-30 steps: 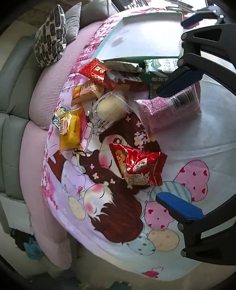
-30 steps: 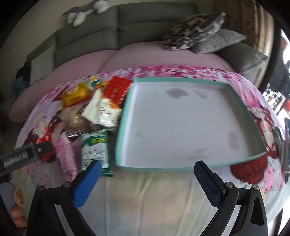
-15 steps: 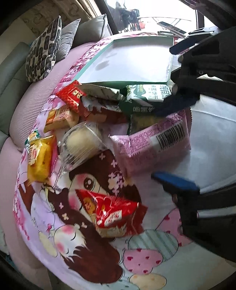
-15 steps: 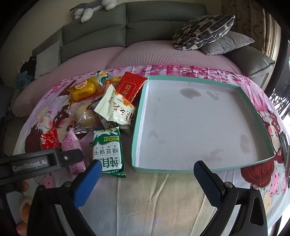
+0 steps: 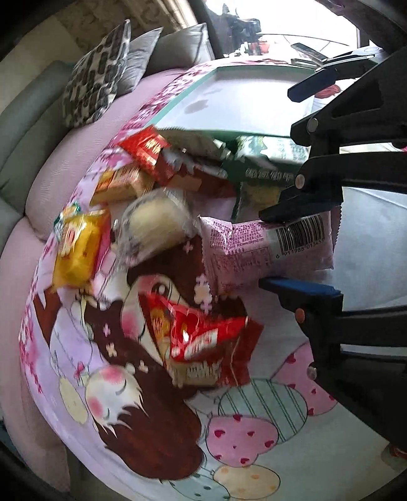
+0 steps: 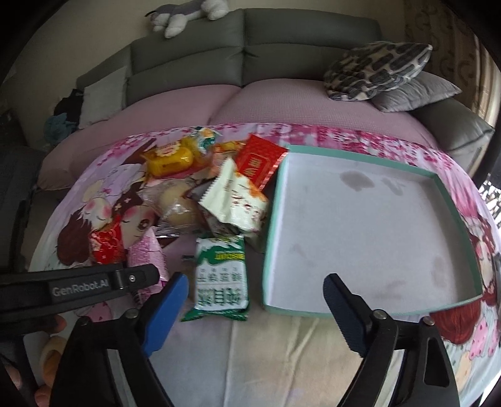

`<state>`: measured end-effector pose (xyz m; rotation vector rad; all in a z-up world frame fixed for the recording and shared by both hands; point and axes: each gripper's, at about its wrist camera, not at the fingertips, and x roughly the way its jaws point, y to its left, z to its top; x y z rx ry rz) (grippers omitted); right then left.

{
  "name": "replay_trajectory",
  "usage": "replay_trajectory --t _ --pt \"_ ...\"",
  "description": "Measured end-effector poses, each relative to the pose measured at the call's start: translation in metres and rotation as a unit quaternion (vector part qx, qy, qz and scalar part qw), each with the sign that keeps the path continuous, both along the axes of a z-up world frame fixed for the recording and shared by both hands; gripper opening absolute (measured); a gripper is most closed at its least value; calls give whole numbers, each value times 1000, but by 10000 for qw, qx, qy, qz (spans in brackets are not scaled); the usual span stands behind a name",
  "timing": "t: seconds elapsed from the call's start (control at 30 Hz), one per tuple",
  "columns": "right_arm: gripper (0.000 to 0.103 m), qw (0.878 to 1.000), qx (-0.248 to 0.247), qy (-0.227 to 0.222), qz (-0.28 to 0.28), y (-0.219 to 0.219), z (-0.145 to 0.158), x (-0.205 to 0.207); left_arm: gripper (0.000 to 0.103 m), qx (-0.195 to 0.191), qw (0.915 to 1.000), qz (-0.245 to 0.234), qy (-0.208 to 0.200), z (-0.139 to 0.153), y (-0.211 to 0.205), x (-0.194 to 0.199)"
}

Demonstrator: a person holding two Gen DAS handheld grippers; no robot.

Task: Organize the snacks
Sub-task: 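Grasp the pink pastry bag with the left gripper while the right grasps the green-white biscuit pack, then carry the pink bag and biscuit pack over the teal-rimmed tray with both grippers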

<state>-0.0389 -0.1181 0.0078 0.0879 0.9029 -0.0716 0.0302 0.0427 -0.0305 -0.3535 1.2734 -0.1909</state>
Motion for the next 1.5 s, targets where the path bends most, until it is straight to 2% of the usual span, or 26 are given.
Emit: replay_trajectory --t 0.1,0.17,0.27,0.47,0.7,0.73,1.07,1.3,1.5 --pt "78 9998 89 78 128 5 -3 7 37 -77 9999 87 45 -1 7 0" --pt "68 9996 143 147 211 8 -5 11 37 -99 9998 145 66 -2 11 1" --pt "59 9987 278 241 356 11 -9 16 37 -110 9997 221 86 -3 16 0" --pt "52 9972 337 482 464 14 -18 26 38 -44 9998 198 91 -4 14 0" --pt "49 9962 305 706 419 10 -26 33 43 19 9996 124 249 -11 10 7" --pt "44 9959 352 723 420 9 -27 33 43 17 9996 123 262 -12 9 7" --pt "42 9956 471 663 458 7 -25 29 47 152 9990 49 409 -24 -4 21" --pt "42 9955 526 668 412 3 -27 27 41 517 9981 -213 252 -26 -21 25" --pt "42 9956 600 619 376 0 -21 24 39 541 9979 -342 108 -20 -33 22"
